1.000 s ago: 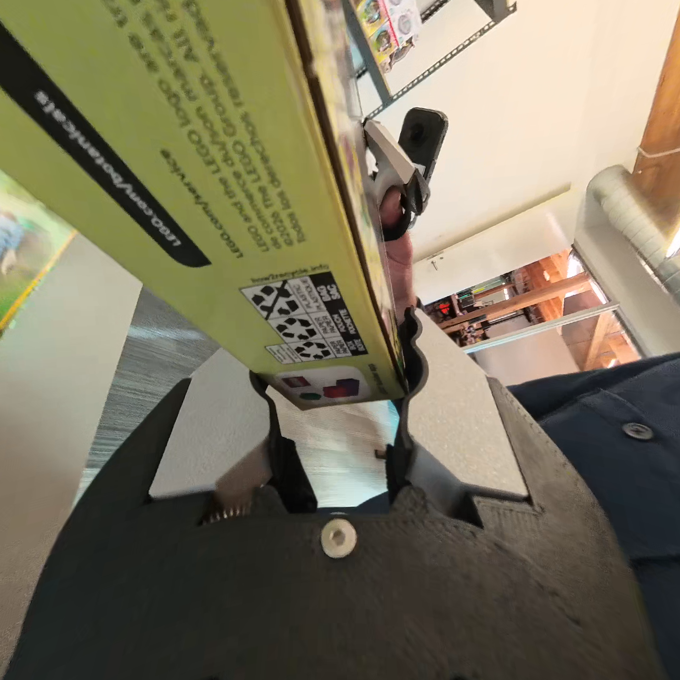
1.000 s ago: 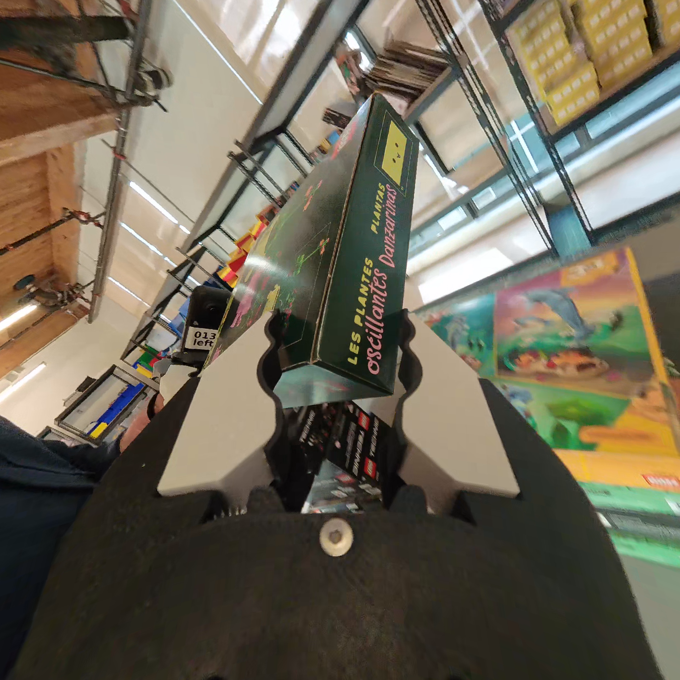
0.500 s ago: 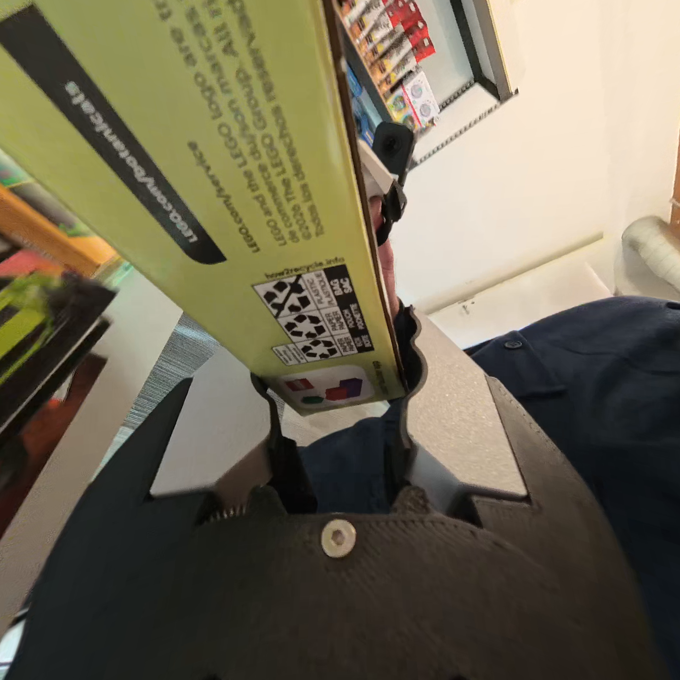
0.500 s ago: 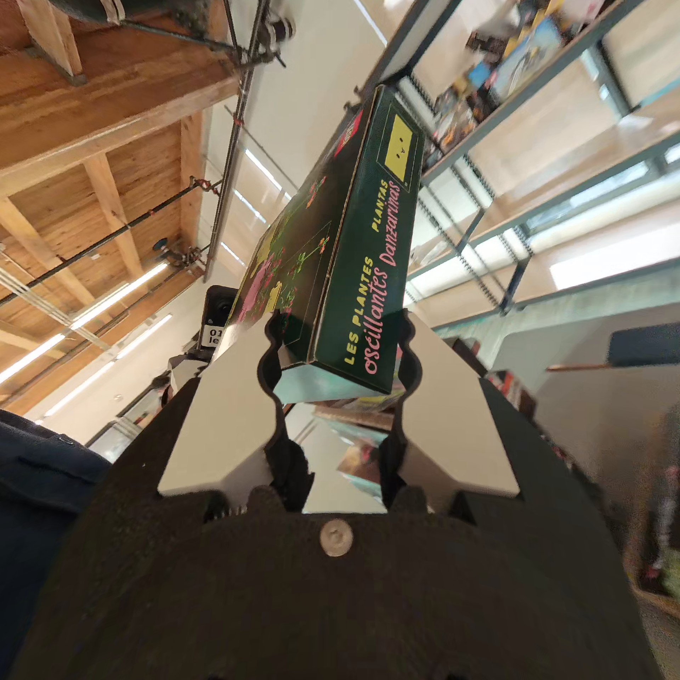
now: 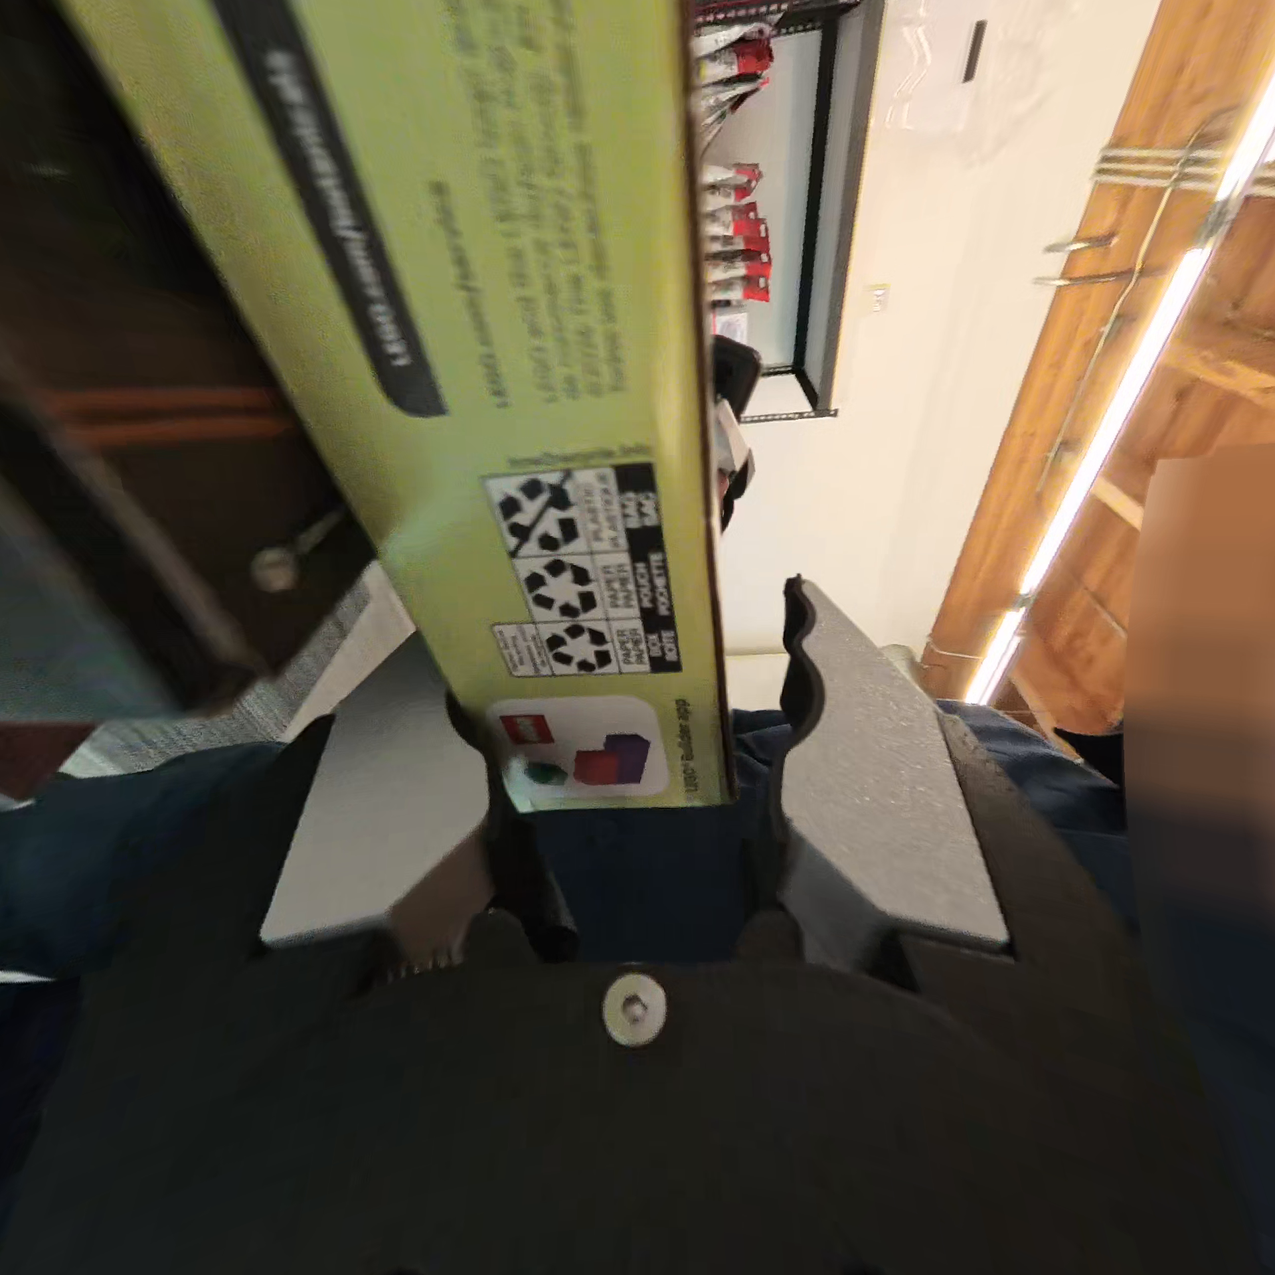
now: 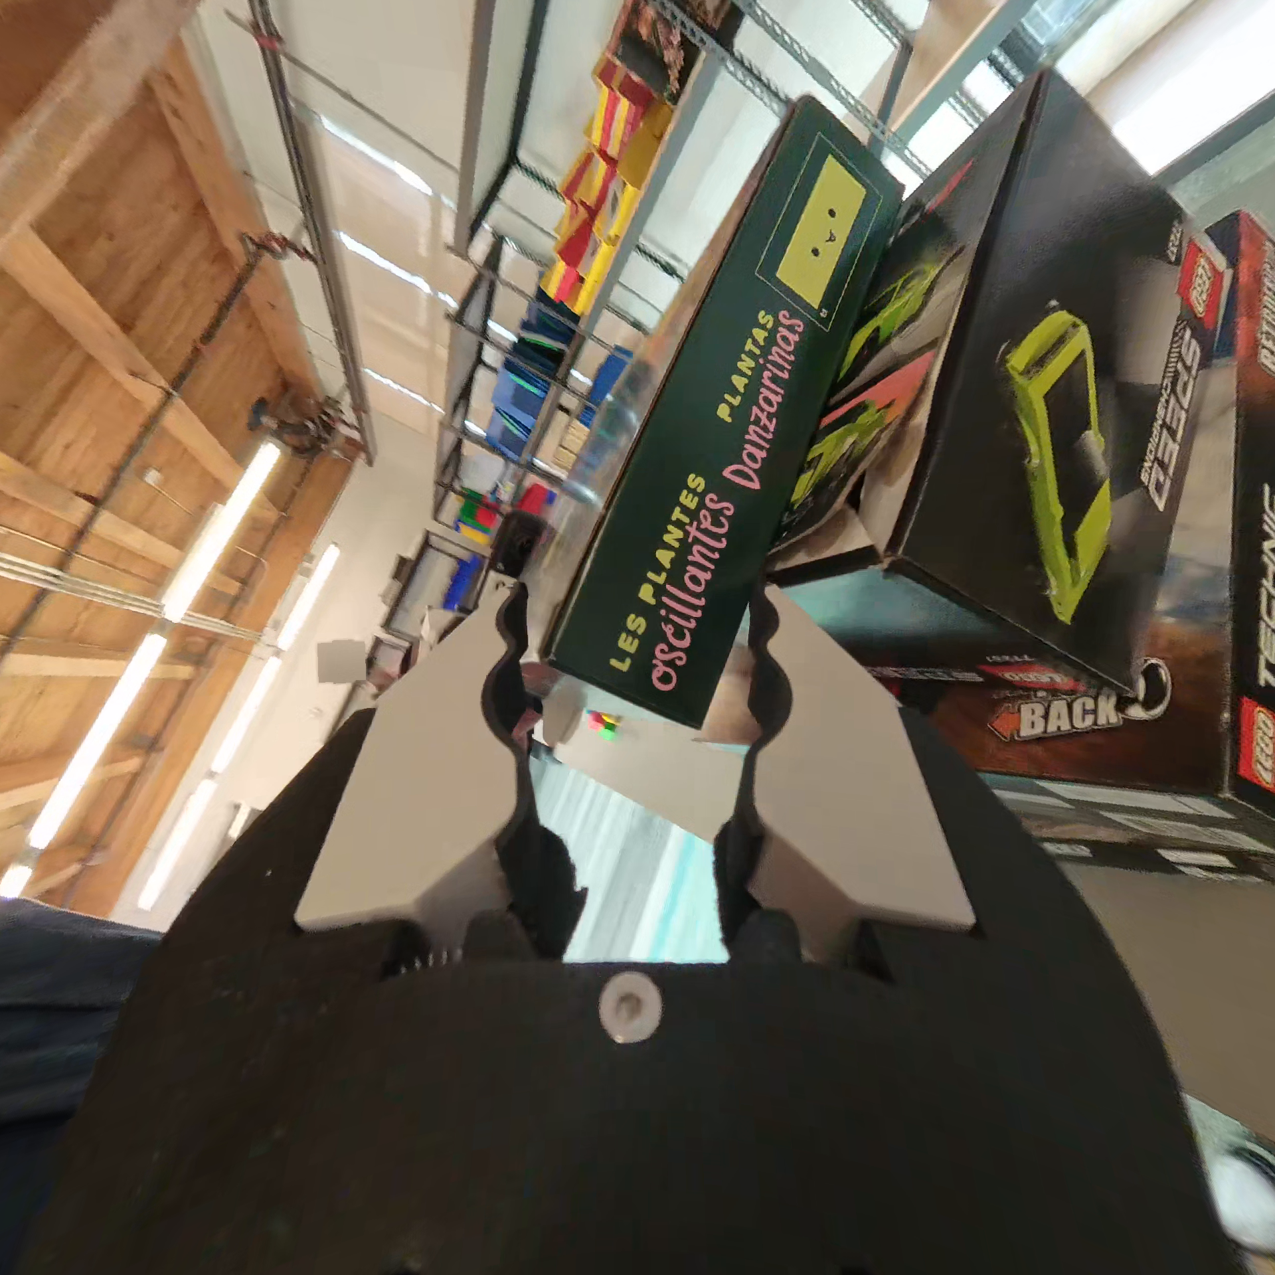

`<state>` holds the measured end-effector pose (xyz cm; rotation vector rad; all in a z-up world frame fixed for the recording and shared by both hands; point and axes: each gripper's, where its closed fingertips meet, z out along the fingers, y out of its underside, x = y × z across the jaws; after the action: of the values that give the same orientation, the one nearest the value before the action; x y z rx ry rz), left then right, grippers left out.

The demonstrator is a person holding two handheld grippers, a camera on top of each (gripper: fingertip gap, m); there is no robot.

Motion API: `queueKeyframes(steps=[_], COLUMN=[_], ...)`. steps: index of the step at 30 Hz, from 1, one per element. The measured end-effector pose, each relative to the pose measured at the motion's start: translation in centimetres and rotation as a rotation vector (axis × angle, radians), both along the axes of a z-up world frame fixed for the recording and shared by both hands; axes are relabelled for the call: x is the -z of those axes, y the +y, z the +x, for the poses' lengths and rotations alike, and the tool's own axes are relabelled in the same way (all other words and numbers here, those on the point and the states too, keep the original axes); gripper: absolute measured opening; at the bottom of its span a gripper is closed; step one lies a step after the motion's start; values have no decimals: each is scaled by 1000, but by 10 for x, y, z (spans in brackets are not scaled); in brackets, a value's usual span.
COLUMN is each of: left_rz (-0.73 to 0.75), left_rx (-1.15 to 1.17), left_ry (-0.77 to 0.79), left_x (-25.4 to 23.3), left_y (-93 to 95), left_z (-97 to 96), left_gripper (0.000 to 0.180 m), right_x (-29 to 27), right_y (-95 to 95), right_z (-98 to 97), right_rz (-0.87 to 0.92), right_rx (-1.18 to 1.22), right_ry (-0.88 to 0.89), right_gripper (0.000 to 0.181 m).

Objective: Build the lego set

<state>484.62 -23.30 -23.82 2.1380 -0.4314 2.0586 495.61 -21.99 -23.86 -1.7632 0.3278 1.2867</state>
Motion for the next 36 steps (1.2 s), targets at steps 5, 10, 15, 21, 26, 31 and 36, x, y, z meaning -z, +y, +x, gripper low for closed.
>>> queueKeyframes(steps=[5, 10, 15, 21, 26, 31, 36], left_rz=[-22, 4, -52, -54, 38, 135, 100], left_rx=[-2, -50, -78, -52, -84, -102, -71], left_ry=[-84, -53, -110, -214, -144, -61, -94], left_x=[0, 6, 8, 4, 16, 15, 14], left_y=[-2, 9, 18, -10, -10, 7, 3], left_z=[-11, -8, 1, -19, -22, -9, -3], left_gripper=[71, 64, 74, 73, 46, 39, 38], right_x=[1, 10, 9, 9, 7, 6, 6], right_y=[-16, -28, -15, -19, -15, 4, 12], right_z=[-7, -23, -14, -15, -14, -1, 1], right_rz=[3, -50, -44, -37, -39, -58, -100], right_rx=[-25, -93, -4, 20, 26, 39, -27], right_ry=[-49, -38, 17, 36, 55, 40, 12], right_gripper=[63, 63, 61, 61, 60, 61, 66])
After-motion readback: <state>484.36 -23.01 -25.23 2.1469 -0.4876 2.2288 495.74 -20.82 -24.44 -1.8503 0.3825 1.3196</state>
